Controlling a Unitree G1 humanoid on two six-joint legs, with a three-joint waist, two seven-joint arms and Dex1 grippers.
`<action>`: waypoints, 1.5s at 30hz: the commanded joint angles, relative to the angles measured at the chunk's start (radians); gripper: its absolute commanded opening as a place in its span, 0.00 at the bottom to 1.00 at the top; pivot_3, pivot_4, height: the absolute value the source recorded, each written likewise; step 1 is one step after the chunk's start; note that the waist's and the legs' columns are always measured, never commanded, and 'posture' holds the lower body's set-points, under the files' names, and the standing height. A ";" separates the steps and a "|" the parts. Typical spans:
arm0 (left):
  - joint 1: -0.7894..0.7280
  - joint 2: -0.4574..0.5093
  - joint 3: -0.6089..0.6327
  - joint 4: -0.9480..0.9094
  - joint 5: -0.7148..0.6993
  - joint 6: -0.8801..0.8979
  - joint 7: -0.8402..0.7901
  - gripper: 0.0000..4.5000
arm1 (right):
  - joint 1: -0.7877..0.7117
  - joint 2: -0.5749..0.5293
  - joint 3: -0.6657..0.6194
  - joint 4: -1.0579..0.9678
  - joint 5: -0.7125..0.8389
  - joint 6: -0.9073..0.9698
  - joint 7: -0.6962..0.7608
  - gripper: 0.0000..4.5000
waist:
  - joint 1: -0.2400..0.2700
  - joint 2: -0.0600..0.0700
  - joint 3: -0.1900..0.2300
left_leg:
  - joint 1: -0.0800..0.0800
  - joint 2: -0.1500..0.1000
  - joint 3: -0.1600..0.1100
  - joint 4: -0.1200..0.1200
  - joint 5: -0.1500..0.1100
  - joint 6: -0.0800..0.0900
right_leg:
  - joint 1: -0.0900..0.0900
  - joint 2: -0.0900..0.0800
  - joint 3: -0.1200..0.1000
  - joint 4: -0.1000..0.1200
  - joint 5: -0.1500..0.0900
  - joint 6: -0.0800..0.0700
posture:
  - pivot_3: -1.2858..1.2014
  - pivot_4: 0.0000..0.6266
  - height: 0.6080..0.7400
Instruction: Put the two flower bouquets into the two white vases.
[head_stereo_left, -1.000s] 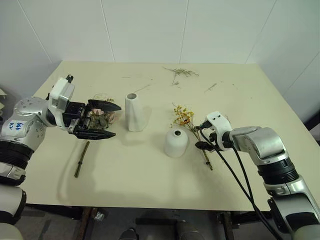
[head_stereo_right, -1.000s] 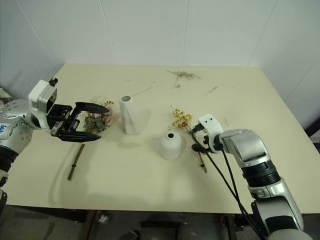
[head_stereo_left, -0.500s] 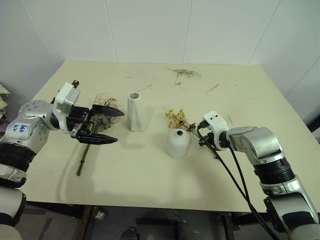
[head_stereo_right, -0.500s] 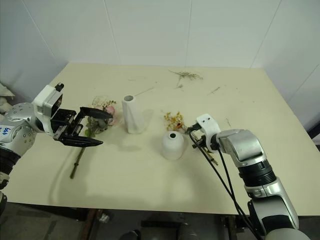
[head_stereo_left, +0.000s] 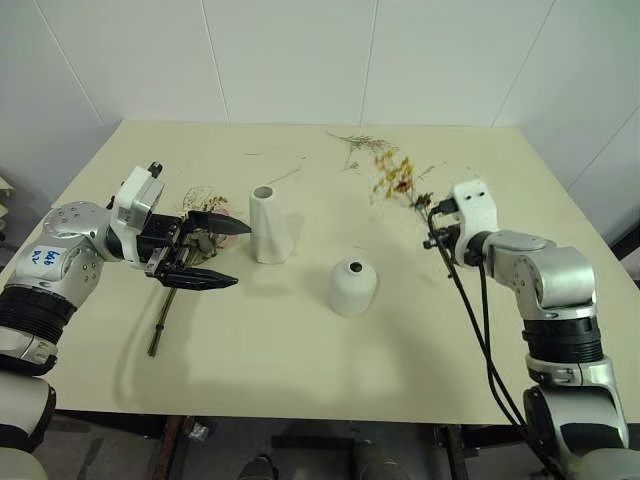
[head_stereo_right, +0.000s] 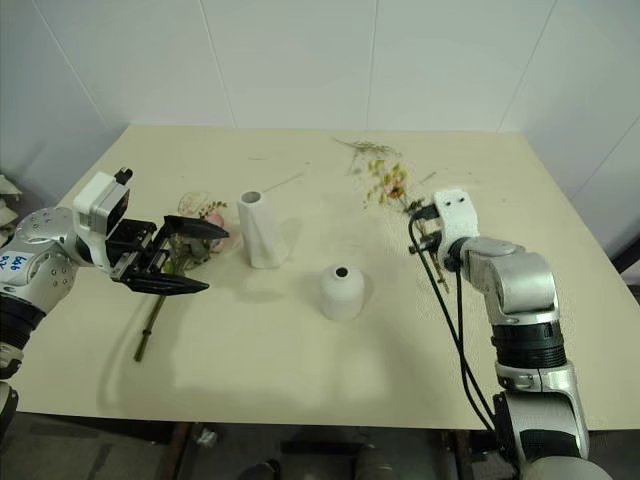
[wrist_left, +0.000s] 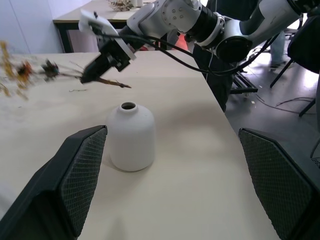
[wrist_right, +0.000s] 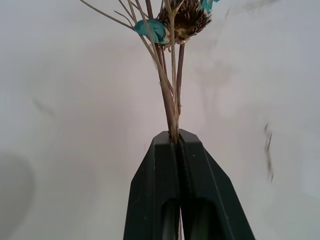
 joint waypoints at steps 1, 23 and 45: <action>0.016 0.036 0.034 -0.012 -0.025 0.009 -0.112 1.00 | -0.046 0.034 -0.086 -0.058 0.019 -0.141 -0.037 0.01 | -0.001 0.000 0.000 | 0.000 0.000 0.000 0.000 0.000 0.000 | 0.000 0.000 0.000 0.000 0.000 0.000 | 0.52 0.24 1.00; -0.043 0.033 0.048 0.194 0.022 -0.030 -0.112 1.00 | 0.050 0.385 0.051 -0.174 0.072 -0.784 -0.016 0.01 | -0.001 0.000 0.000 | 0.000 0.001 -0.001 -0.001 0.000 0.000 | 0.000 0.001 -0.001 0.002 -0.001 -0.002 | 0.52 0.24 1.00; -0.031 0.052 0.006 0.206 0.014 -0.020 -0.112 1.00 | 0.310 0.373 0.188 -0.433 0.126 -0.770 0.041 0.01 | 0.001 0.000 0.000 | 0.000 0.002 -0.001 -0.001 0.000 -0.001 | -0.002 0.002 -0.001 0.004 -0.003 -0.004 | 0.52 0.24 1.00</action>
